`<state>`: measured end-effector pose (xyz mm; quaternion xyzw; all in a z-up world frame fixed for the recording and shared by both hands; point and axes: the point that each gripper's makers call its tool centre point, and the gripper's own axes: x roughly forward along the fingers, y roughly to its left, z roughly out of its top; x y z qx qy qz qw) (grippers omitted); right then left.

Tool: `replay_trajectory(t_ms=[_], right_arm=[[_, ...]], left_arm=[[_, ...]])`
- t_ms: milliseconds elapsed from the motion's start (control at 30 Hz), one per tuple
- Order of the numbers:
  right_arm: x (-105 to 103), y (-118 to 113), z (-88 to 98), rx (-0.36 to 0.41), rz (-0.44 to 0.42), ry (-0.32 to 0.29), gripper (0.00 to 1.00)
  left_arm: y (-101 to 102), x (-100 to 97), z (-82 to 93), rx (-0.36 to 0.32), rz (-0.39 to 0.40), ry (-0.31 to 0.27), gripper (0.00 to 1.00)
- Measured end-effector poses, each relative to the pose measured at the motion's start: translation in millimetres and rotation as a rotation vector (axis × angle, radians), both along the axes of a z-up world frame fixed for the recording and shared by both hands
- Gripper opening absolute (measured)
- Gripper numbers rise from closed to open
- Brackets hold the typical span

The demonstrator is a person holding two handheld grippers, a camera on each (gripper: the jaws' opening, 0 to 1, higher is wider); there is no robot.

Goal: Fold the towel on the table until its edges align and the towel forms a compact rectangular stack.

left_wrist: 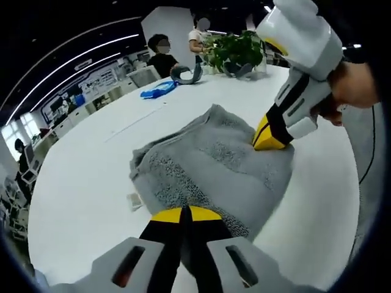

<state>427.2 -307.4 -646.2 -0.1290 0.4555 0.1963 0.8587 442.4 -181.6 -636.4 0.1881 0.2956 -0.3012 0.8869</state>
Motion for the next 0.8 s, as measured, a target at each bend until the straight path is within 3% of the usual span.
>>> replay_trajectory(t_ms=[67,133,167,233,333,433,600,700,733,800], right_arm=[[-2,0,6.9,0.016,0.009,-0.028,0.00],[3,4,25.0,0.082,-0.006,-0.133,0.00],[3,3,39.8,0.111,-0.037,-0.203,0.00],[0,1,58.2,0.176,-0.075,-0.271,0.00],[-11,-4,74.7,0.271,-0.137,-0.300,0.07],[-22,-8,94.3,0.308,-0.126,-0.379,0.22],[-43,-16,107.8,0.299,-0.110,-0.437,0.52],[-50,-19,114.1,0.292,-0.107,-0.472,0.77],[-52,-21,115.8,0.290,-0.113,-0.483,0.84],[-59,-24,118.2,0.277,-0.116,-0.504,0.92]], left_arm=[[4,-1.4,6.4,-0.039,0.049,0.033,0.04],[7,-3.5,18.6,-0.086,0.087,0.040,0.08],[5,-4.9,30.6,-0.143,0.096,0.021,0.10],[2,-11.8,49.2,-0.235,0.091,0.012,0.19],[8,-18.4,68.2,-0.250,0.095,-0.054,0.27],[12,-30.2,83.8,-0.289,0.101,-0.087,0.38],[20,-49.7,99.5,-0.324,0.086,-0.150,0.58],[25,-62.0,99.3,-0.315,0.077,-0.144,0.71],[27,-65.2,99.0,-0.310,0.076,-0.147,0.81],[35,-67.2,104.8,-0.298,0.094,-0.220,0.99]])
